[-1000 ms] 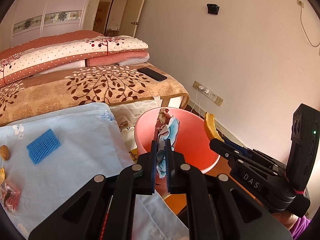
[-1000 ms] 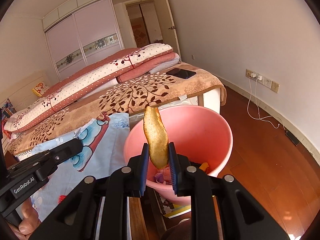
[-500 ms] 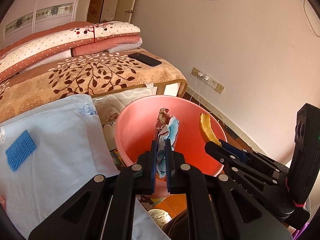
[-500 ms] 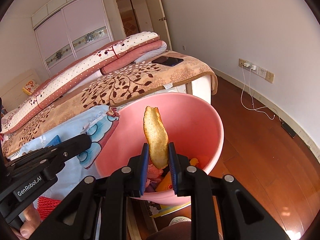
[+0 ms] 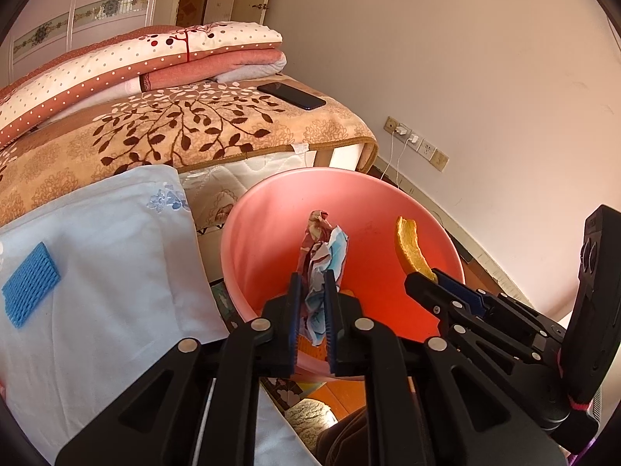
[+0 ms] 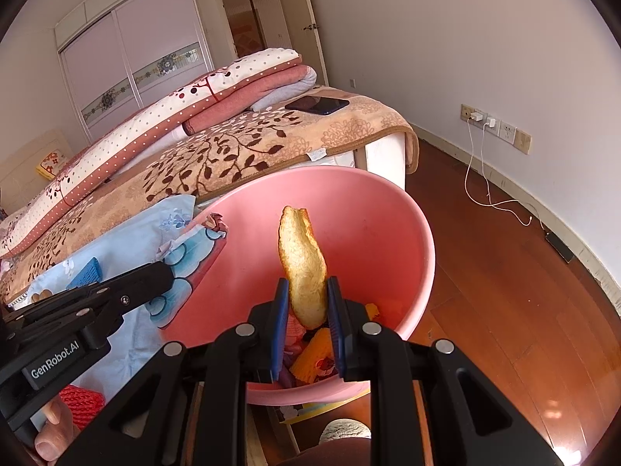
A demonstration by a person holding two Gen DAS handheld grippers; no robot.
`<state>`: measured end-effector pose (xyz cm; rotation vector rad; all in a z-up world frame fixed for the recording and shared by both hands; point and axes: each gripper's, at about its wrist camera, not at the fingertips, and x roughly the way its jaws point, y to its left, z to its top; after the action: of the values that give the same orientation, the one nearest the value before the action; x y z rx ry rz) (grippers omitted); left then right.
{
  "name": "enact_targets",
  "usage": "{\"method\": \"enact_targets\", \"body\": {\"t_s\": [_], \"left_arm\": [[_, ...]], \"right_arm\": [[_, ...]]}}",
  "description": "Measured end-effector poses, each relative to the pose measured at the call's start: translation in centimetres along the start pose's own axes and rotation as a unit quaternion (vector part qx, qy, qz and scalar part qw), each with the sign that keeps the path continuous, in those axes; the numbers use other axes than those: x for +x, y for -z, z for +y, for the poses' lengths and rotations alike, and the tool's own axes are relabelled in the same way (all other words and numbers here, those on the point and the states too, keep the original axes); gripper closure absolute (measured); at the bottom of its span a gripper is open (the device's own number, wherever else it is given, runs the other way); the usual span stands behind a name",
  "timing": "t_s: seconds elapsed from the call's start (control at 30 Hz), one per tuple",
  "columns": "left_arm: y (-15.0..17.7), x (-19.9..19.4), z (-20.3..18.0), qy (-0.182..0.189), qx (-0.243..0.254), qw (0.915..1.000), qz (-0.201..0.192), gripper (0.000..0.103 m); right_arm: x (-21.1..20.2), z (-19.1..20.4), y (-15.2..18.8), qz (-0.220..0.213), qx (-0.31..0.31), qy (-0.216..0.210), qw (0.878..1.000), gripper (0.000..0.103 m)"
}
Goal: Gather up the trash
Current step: 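Open both tools to drop the wrapper and peel into the bucket, then move both open tools back over the remaining trash on the cloth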
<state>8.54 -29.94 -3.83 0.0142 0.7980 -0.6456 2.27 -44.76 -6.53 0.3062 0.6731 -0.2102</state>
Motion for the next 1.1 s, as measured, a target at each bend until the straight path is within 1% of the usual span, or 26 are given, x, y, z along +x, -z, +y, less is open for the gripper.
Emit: {"method": "enact_targets", "body": {"t_s": [0.13,0.2,0.37,0.4,0.5,0.53,0.87,1.1], "left_arm": [[0.0,0.2,0.3,0.003,-0.009,1.0000,0.003,0.077],[0.0,0.2,0.3,0.005,-0.012,0.9999,0.005,0.074],[0.0,0.0,0.2,0.003,-0.009,1.0000,0.002,0.073],[0.0,-0.1,0.2,0.003,-0.009,1.0000,0.001,0.073],[-0.1,-0.4,0.2,0.002,-0.007,1.0000,-0.003,0.073],[-0.1,-0.5,0.1,0.002,-0.006,1.0000,-0.004,0.073],[-0.3,-2.5,0.1,-0.003,-0.006,0.9997,-0.024,0.073],[0.0,-4.6,0.3,-0.010,-0.006,0.9992,-0.039,0.073]], "right_arm": [[0.1,-0.1,0.0,0.001,0.001,0.002,1.000,0.084],[0.2,-0.1,0.0,0.000,0.000,0.004,1.000,0.084],[0.2,-0.2,0.1,-0.002,0.000,0.011,1.000,0.083],[0.2,-0.2,0.1,-0.003,0.001,0.012,1.000,0.081],[0.0,-0.1,0.1,-0.008,0.000,0.014,1.000,0.069],[-0.2,-0.2,0.1,-0.011,-0.001,0.014,1.000,0.067],[-2.0,0.6,0.2,-0.019,-0.010,0.013,1.000,0.066],[-4.3,1.7,0.8,-0.024,-0.011,-0.004,1.000,0.066]]}}
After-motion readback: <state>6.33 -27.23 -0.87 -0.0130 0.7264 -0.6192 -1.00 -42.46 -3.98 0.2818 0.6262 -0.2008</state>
